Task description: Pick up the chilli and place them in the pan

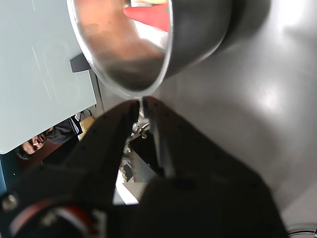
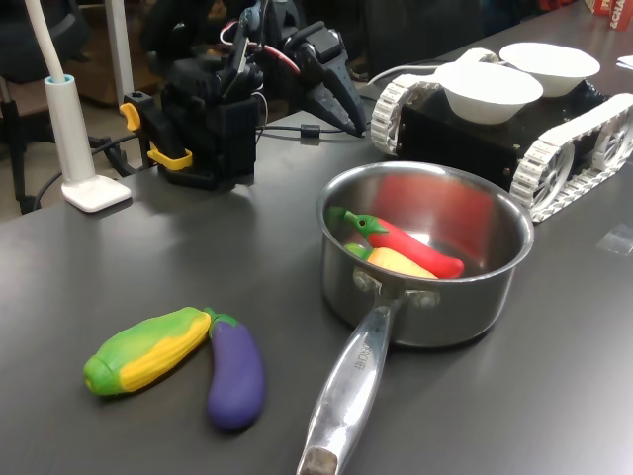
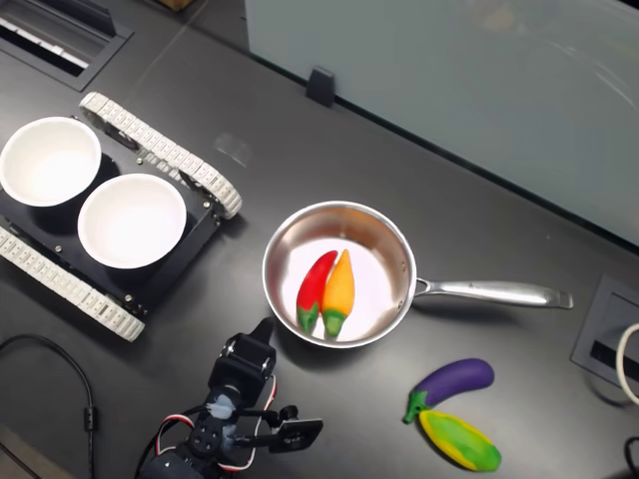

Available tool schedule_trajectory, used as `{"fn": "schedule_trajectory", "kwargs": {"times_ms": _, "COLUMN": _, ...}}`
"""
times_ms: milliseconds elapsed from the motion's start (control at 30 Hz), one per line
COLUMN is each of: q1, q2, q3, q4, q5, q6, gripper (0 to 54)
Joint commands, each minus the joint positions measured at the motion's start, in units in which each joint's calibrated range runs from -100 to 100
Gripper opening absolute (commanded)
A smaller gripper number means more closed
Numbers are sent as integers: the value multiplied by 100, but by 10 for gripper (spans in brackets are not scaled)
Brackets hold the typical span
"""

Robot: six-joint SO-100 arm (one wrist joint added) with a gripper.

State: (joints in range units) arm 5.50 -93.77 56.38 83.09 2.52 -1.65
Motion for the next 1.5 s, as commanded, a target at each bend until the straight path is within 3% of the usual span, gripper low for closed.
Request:
{"fn": "schedule_trajectory", "kwargs": {"times_ms": 0, "q1": -34, "q2": -167, "q3": -181, "q4": 259, "q5": 68, "q6": -95, "gripper": 0}}
{"fn": "schedule_trajectory", "kwargs": {"times_ms": 433, "q1": 23, "q2": -167, "q3": 391, "q4": 549, "q5": 137, "q6": -95, "gripper": 0}}
{"fn": "schedule_trajectory", "kwargs": {"times_ms": 967, "q1": -91, "q2": -176, "q3": 1700, "q4": -57, "q5": 210, "q6": 39, "gripper": 0}}
{"fn": "schedule_trajectory", "kwargs": {"times_ms": 1467, "q1": -332, "q2": -176, "q3": 1745, "q4": -48, "q5": 347, "q6": 48, "gripper": 0}}
